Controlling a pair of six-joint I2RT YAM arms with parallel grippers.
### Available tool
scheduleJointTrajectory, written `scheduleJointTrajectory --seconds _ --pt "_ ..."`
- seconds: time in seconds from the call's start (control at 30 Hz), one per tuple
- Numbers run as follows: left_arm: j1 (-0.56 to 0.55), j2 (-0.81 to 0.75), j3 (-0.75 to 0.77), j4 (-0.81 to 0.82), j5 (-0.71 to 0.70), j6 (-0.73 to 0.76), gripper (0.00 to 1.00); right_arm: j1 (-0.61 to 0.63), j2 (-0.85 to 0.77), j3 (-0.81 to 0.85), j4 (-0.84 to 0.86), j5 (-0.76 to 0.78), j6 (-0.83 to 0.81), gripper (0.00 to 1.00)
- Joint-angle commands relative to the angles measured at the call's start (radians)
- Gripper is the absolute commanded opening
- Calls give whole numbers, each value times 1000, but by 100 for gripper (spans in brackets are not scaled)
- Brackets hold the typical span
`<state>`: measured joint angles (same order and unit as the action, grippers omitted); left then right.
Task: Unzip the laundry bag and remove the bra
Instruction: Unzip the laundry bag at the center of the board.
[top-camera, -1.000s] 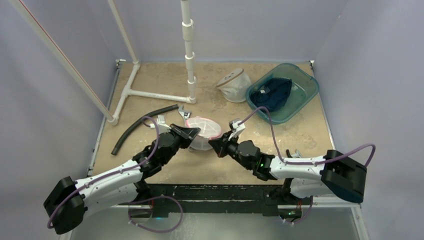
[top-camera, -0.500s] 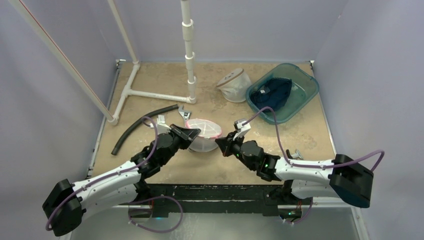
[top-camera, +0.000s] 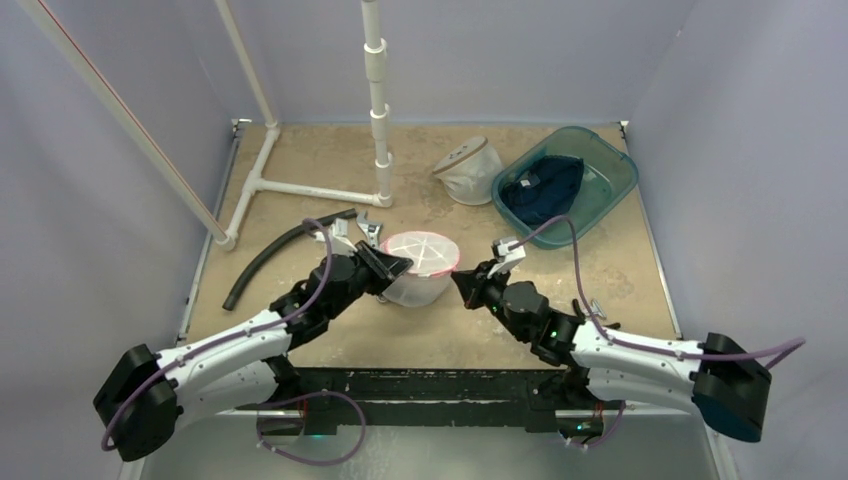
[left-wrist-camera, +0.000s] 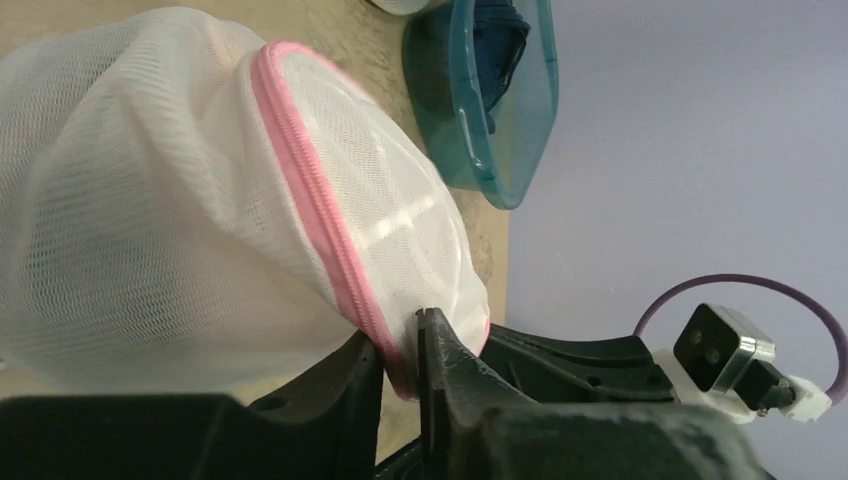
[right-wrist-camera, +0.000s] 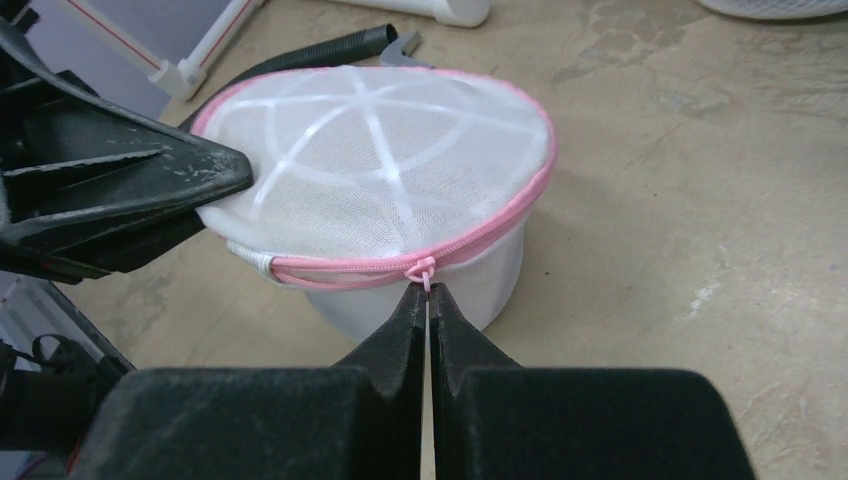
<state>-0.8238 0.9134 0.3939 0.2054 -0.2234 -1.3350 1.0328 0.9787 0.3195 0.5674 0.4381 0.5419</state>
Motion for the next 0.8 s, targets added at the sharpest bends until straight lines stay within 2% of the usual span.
scheduleJointTrajectory --seconds 0.0,0.07,0.1,0.13,0.2,0.33,0.43,0.63,0.77 --pt "35 96 99 67 175 146 31 -10 -121 -16 -83 74 -28 0" --pt "37 111 105 82 189 147 57 -11 -156 -16 -114 76 -31 0" --pt "38 108 100 79 182 141 67 -10 -170 -17 -124 76 -34 0" --pt "38 96 96 69 171 135 74 -10 -177 -17 -133 77 -36 0" --pt "37 61 84 38 140 120 82 -11 -189 -19 -142 72 -37 0" --pt "27 -29 91 -76 72 74 84 -10 -190 -31 -125 60 -36 0" --pt "-38 -59 101 -109 -5 -1 84 -11 -179 -41 -106 57 -34 0" --pt "-241 110 163 -58 -186 -128 83 -11 -172 -46 -98 58 -32 0" --pt "-277 211 196 2 -229 -178 81 -10 -173 -39 -108 51 -36 0"
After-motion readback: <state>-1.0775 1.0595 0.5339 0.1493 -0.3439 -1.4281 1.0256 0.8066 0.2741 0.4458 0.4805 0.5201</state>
